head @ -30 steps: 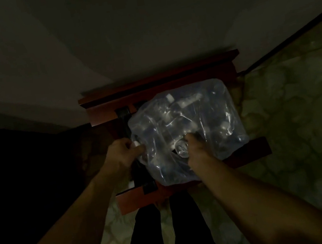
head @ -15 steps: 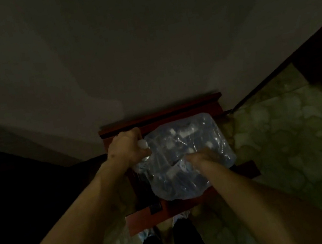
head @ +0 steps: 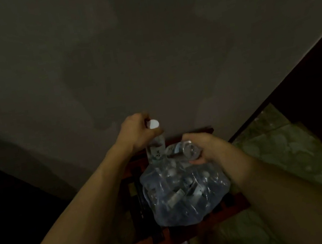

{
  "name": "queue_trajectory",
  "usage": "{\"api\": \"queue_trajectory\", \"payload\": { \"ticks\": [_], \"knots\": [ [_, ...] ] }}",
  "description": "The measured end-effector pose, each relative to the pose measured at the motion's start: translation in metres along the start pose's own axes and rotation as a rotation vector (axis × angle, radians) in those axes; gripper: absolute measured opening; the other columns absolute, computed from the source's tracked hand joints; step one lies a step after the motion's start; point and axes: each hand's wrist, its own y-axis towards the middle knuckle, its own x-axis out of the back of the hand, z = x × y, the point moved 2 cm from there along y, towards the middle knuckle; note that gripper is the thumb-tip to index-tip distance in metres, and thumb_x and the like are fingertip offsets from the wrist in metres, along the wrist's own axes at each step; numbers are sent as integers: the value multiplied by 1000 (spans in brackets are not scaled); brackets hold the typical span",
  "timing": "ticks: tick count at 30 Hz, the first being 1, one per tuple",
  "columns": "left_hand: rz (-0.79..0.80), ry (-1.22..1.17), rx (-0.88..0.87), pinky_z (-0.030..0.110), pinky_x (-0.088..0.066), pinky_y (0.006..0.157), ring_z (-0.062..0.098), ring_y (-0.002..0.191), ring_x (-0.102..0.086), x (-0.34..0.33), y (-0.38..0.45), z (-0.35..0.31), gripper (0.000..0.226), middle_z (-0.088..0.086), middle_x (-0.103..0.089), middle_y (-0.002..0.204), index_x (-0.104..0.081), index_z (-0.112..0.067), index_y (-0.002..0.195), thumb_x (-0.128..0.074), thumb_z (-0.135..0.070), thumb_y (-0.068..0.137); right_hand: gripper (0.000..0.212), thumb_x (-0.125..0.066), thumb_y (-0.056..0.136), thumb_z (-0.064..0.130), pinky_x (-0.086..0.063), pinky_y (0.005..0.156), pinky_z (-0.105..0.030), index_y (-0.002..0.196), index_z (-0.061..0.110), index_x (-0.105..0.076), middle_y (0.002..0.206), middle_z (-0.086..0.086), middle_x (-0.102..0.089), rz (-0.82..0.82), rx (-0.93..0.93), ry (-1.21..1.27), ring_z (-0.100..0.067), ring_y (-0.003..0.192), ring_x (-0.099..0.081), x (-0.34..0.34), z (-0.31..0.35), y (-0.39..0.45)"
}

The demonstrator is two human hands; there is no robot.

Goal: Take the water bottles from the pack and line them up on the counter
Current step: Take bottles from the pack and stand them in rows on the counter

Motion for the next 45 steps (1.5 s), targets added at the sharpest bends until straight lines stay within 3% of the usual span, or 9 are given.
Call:
{"api": "queue_trajectory", "payload": {
  "ticks": [7, 15, 19, 24, 30, 33, 35, 39, 45],
  "knots": [
    [-129, -397, -137, 13, -41, 51, 1, 55, -54, 46, -10, -34, 25, -6, -64, 65, -69, -10, 79, -75, -34, 83, 35, -73, 76, 17, -56, 65, -31, 109, 7, -66, 97, -14, -74, 264, 64, 396, -25, 86, -68, -1, -5, -39],
    [-266, -829, -99, 18, -41, 51, 3, 48, -53, 68, -31, -66, 24, -8, -62, 55, -69, -12, 71, -73, -32, 83, 43, -59, 84, 38, -58, 76, -50, 106, 4, -73, 102, -22, -74, 540, 160, 668, -36, 98, -68, -44, -25, -82],
    [-494, -890, -17, 29, -50, 58, 14, 58, -61, 67, -52, -79, 28, 1, -63, 61, -67, -16, 67, -75, -39, 81, 29, -61, 87, 33, -58, 56, -28, 87, 7, -73, 73, -9, -72, 596, 200, 770, -21, 63, -71, -64, -17, -109],
    [-751, -813, 36, 15, -45, 51, -4, 51, -57, 70, -86, -92, 29, -14, -63, 60, -67, -23, 77, -69, -52, 81, 41, -54, 94, 42, -54, 51, -24, 75, 13, -77, 67, -4, -72, 582, 292, 729, -15, 55, -70, -79, -22, -124],
    [-749, -783, -1, 17, -56, 63, 0, 83, -72, 46, -148, -79, 60, -14, -71, 95, -47, -42, 126, -73, -56, 73, 47, -51, 94, 43, -48, 104, -48, 120, 8, -69, 120, -16, -70, 633, 404, 686, -34, 113, -65, -106, -18, -161],
    [-664, -927, -104, 41, -59, 81, 20, 101, -72, 62, -168, -71, 63, -2, -71, 113, -41, -39, 137, -71, -38, 81, 51, -56, 87, 29, -49, 93, -46, 129, 0, -60, 120, -23, -64, 616, 474, 687, -38, 109, -62, -119, -6, -187],
    [-625, -974, -171, 40, -60, 83, 23, 105, -71, 84, -174, -74, 60, 5, -69, 118, -42, -31, 139, -68, -20, 86, 51, -55, 86, 26, -50, 80, -40, 128, -1, -60, 117, -23, -63, 593, 538, 685, -36, 103, -60, -132, 9, -208],
    [-575, -955, -266, 38, -60, 86, 21, 107, -71, 140, -191, -74, 57, 4, -69, 122, -45, -27, 139, -68, -11, 88, 47, -54, 88, 30, -46, 102, -49, 125, 3, -64, 126, -24, -64, 648, 610, 704, -38, 118, -61, -171, 30, -247],
    [-637, -953, -170, 36, -62, 79, 22, 92, -75, 237, -224, -52, 42, 11, -75, 105, -62, -10, 118, -78, -14, 80, 53, -49, 89, 39, -54, 83, -37, 123, 3, -65, 108, -19, -71, 843, 651, 779, -29, 89, -71, -253, 56, -302]
  ]
}}
